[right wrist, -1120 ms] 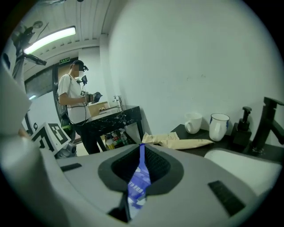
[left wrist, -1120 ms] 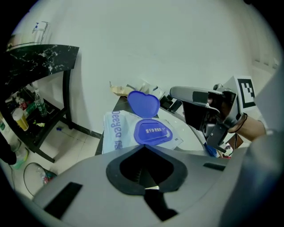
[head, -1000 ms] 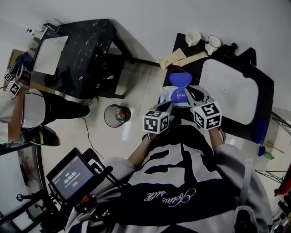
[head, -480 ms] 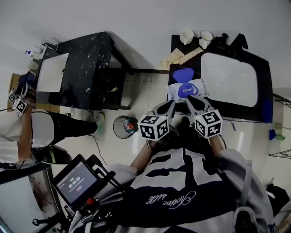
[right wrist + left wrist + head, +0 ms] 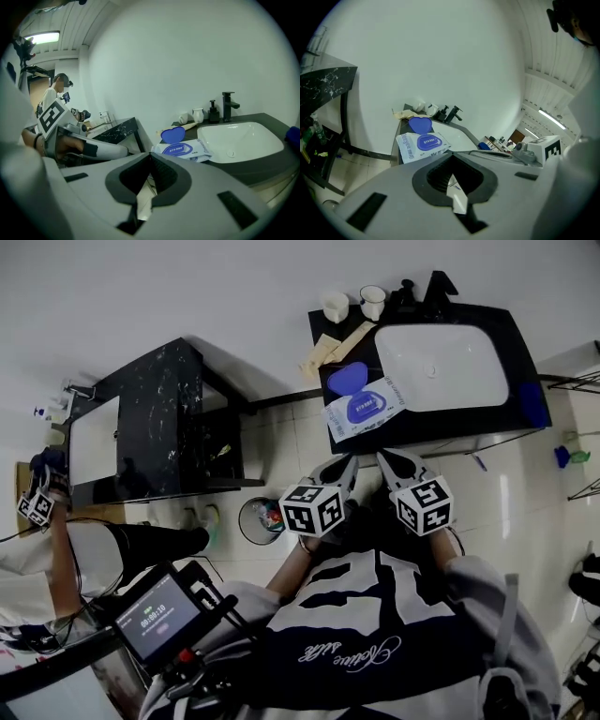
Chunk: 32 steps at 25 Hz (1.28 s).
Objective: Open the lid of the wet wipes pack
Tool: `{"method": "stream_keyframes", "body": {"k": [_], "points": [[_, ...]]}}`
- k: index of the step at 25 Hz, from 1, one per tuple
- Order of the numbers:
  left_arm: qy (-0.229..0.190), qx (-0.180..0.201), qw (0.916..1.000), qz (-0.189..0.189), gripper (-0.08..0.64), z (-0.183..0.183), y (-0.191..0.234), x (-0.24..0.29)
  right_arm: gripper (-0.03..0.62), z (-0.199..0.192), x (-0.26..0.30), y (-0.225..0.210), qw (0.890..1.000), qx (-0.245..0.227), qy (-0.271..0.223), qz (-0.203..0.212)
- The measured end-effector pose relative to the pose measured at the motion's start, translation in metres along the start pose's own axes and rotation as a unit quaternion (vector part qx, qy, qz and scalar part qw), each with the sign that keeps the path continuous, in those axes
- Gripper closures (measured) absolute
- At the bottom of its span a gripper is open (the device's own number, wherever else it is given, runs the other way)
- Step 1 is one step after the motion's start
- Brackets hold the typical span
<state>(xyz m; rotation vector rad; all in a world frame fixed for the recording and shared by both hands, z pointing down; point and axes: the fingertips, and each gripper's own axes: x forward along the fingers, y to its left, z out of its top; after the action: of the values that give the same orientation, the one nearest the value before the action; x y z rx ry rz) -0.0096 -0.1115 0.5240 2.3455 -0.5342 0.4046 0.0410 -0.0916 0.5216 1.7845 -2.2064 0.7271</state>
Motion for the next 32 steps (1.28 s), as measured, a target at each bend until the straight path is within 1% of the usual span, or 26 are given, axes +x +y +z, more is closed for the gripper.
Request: {"method": "stream_keyframes", "body": {"k": [3, 7, 10, 14, 17, 20, 24, 27, 32], "points": [[0.007, 0.014, 0.9998, -0.014, 0.561, -0.006, -0.015, 0.000, 0.594, -0.002, -0.016, -0.002, 1.000, 0.013, -0.008, -0.016], [0.006, 0.025, 0.9995, -0.020, 0.561, -0.011, -0.031, -0.003, 0.594, -0.005, -0.032, -0.002, 0.999, 0.030, -0.015, -0.019], [-0.006, 0.028, 0.9995, -0.016, 0.561, -0.012, -0.043, -0.004, 0.594, -0.006, -0.043, -0.003, 0.999, 0.037, -0.020, -0.009], [-0.031, 0.029, 0.9991, 0.001, 0.561, -0.021, -0.067, -0.009, 0.594, -0.013, -0.070, -0.001, 0.999, 0.033, -0.027, 0.013], [-0.039, 0.018, 0.9991, 0.007, 0.561, -0.029, -0.082, -0.013, 0.594, -0.012, -0.083, 0.000, 0.999, 0.031, -0.024, 0.026], [-0.035, 0.002, 0.9993, 0.014, 0.561, -0.040, -0.089, -0.018, 0.594, -0.013, -0.086, 0.001, 0.999, 0.029, -0.013, 0.041], [-0.048, -0.016, 0.9981, 0.035, 0.561, -0.057, -0.100, -0.029, 0.594, -0.025, -0.106, 0.012, 0.997, 0.030, -0.011, 0.067], [-0.062, -0.023, 0.9964, 0.053, 0.561, -0.067, -0.109, -0.035, 0.594, -0.035, -0.120, 0.017, 0.996, 0.024, -0.005, 0.083], [-0.063, -0.027, 0.9954, 0.067, 0.561, -0.090, -0.131, -0.038, 0.594, -0.046, -0.141, 0.014, 0.995, 0.023, -0.003, 0.097]]}}
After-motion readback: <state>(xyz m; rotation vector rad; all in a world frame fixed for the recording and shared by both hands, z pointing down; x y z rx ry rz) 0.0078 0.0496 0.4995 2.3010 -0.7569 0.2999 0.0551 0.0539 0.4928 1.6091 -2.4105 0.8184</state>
